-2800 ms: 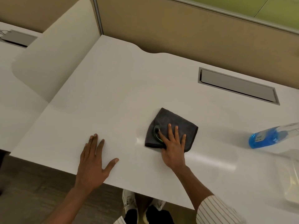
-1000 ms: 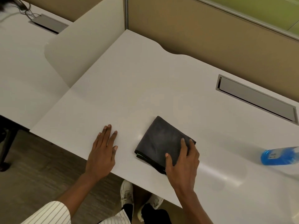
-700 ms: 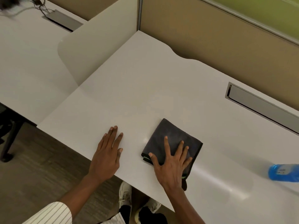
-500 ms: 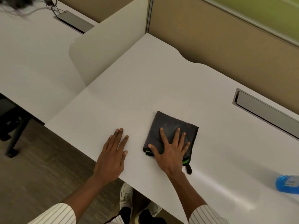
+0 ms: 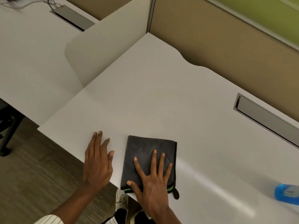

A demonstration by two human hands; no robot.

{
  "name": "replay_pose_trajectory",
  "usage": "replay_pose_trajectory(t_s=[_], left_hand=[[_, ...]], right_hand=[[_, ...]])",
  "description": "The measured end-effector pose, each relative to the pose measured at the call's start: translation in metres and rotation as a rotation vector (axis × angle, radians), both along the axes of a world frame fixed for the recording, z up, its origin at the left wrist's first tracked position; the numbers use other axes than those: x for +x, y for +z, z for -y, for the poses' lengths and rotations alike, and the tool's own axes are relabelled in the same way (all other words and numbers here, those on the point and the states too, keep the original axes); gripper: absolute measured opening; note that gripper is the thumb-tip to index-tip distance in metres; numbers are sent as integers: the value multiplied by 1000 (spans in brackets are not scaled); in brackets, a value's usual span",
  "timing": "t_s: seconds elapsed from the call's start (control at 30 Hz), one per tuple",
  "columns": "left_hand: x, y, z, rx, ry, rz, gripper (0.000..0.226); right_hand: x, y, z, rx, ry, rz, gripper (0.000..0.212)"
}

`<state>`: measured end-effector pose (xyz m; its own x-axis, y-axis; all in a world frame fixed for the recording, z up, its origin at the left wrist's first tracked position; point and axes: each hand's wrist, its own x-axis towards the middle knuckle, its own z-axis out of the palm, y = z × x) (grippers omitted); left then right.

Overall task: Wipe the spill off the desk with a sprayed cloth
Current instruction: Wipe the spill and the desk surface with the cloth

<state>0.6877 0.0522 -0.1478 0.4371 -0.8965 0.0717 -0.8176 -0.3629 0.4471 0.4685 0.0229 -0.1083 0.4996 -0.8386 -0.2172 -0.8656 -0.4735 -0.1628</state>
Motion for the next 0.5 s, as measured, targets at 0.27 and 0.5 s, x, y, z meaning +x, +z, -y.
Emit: replay_pose_trajectory(t_s=[0.27,0.5], left_hand=[[0,-2,2,-18,20,-5,48],[-1,-2,3,-35,38,-11,47]], right_hand=[[68,-3,111,50,104,37,76],[66,-2,235,75,-73,-10,80]])
